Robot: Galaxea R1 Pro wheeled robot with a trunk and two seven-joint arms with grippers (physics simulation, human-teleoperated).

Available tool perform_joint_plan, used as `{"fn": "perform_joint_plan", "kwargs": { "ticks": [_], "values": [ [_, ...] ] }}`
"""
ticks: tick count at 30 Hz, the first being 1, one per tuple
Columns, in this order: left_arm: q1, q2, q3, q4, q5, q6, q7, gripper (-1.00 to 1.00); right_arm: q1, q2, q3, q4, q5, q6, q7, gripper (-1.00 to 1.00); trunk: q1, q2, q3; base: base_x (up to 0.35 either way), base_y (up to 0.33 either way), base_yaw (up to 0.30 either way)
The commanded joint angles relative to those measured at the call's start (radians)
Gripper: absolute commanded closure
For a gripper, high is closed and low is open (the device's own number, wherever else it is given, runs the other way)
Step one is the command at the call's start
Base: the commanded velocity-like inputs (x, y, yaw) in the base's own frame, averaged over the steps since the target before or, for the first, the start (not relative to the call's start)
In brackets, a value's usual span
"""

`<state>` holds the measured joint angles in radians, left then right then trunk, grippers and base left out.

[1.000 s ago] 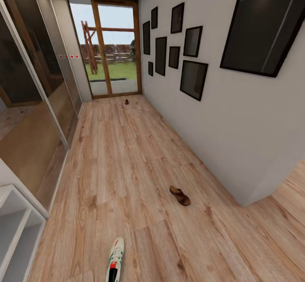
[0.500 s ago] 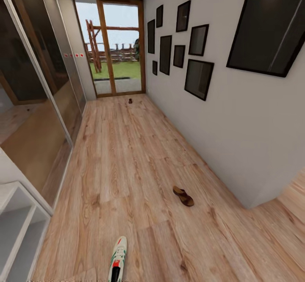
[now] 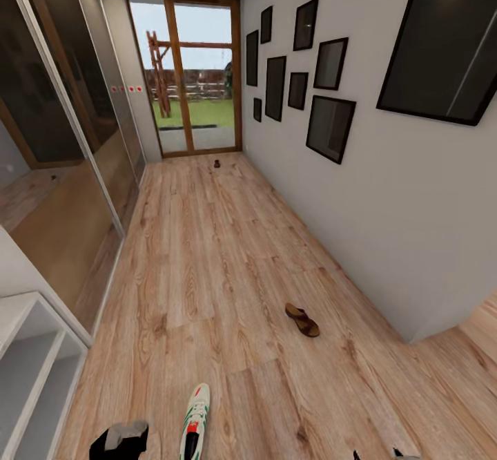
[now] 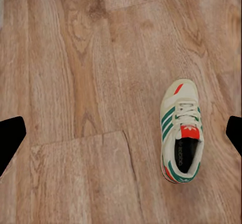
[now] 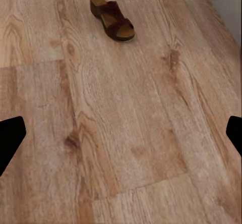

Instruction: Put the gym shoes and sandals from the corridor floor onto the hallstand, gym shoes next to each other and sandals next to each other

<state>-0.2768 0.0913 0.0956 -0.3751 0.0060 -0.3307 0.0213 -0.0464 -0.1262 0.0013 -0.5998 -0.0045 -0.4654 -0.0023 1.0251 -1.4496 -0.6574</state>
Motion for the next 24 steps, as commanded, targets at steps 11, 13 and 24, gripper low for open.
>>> {"fn": "perform_joint_plan", "kwargs": {
  "ticks": [11,13,24],
  "values": [
    [-0.173,-0.011,-0.008,0.003,-0.009,0.069,-0.008,-1.0,-0.149,-0.002,0.0,-0.183,0.002,0.178,0.009,-1.0,0.0,0.0,-0.001,0.0,0.0,0.0],
    [-0.188,-0.012,-0.012,0.0,-0.01,0.094,-0.009,-1.0,-0.174,-0.003,0.0,-0.213,0.002,0.224,0.01,-1.0,0.0,0.0,-0.001,0.0,0.0,0.0],
    [-0.211,-0.012,-0.06,-0.009,-0.013,0.153,-0.01,-1.0,-0.251,-0.009,0.005,-0.382,0.001,0.369,0.049,-1.0,0.0,0.0,-0.001,0.0,0.0,0.0]
  ]
}}
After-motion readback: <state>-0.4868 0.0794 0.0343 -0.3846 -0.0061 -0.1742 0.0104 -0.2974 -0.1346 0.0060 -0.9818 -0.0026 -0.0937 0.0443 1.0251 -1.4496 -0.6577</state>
